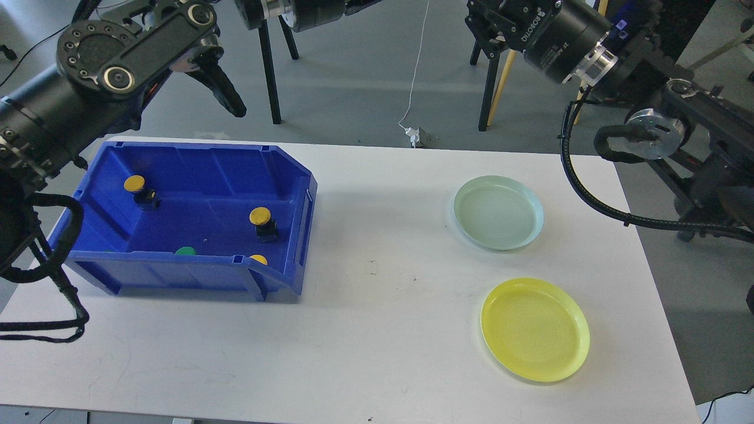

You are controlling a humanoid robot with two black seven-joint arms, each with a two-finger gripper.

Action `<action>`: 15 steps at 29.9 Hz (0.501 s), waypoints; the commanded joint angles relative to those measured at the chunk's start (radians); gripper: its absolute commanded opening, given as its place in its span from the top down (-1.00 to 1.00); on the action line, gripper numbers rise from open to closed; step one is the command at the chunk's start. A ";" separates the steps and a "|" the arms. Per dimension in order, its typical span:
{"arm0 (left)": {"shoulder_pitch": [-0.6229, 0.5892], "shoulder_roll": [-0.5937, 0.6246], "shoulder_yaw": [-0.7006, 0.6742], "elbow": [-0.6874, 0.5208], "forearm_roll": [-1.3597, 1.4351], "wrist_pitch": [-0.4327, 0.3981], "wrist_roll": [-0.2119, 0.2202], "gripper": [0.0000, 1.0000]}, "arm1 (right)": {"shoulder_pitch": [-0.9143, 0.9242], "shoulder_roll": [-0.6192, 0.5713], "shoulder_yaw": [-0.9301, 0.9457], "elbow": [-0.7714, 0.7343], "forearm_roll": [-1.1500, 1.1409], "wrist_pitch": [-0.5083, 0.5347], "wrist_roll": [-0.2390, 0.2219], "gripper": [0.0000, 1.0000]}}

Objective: Pass button and place on color plate

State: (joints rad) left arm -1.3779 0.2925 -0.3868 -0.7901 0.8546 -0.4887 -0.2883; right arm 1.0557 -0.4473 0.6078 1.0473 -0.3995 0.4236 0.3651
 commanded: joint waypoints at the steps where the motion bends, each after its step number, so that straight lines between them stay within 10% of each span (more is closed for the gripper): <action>1: 0.000 0.000 0.003 0.000 0.004 0.000 0.004 -0.86 | 0.001 0.007 0.003 -0.001 0.001 0.000 0.002 0.51; 15: 0.019 0.086 0.006 -0.018 0.015 0.000 -0.003 -0.96 | -0.017 -0.017 -0.008 -0.170 0.002 -0.051 -0.054 0.51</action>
State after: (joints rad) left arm -1.3676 0.3317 -0.3804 -0.8035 0.8677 -0.4888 -0.2870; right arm 1.0589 -0.4551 0.6138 0.9225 -0.3952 0.3771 0.3335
